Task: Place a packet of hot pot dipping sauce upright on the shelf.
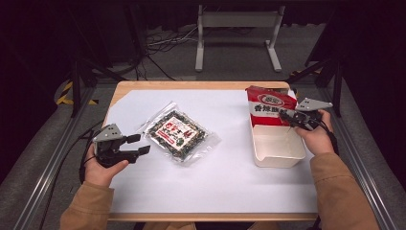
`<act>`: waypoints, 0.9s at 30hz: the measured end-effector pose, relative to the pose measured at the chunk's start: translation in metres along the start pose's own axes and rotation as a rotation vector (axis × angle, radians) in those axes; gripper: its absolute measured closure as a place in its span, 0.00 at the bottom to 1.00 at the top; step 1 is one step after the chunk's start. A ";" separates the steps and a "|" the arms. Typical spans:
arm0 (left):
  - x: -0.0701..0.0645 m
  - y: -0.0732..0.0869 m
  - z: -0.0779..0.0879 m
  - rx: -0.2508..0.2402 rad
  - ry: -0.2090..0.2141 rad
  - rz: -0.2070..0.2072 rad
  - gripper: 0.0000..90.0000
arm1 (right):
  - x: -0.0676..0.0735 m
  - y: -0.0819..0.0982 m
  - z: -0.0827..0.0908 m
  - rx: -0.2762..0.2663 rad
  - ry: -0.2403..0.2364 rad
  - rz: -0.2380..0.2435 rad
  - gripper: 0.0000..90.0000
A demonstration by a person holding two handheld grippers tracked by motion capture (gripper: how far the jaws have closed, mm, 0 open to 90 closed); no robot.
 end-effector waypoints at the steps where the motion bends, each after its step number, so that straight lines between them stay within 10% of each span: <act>1: 0.000 0.000 0.000 0.001 0.000 -0.004 0.44 | 0.000 0.001 0.000 0.004 0.005 -0.004 0.96; 11: 0.001 0.001 -0.002 0.009 0.008 0.000 0.43 | -0.001 -0.010 0.009 -0.022 0.018 -0.057 0.79; 17: 0.000 0.001 -0.003 0.009 0.012 0.003 0.42 | 0.001 -0.014 0.014 -0.019 0.019 -0.045 0.97; 27: 0.000 0.001 -0.003 0.012 0.013 -0.004 0.42 | -0.007 -0.003 0.008 0.012 0.045 -0.135 0.99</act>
Point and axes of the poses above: each handheld gripper's, and its own axes: z roughly backward along the jaws, y roughly out of its underside, x roughly to its left, the point moved 9 cm from there along -z, roughly forward along the jaws, and after that the axes turned 4 degrees about -z, right-handed, at the moved point
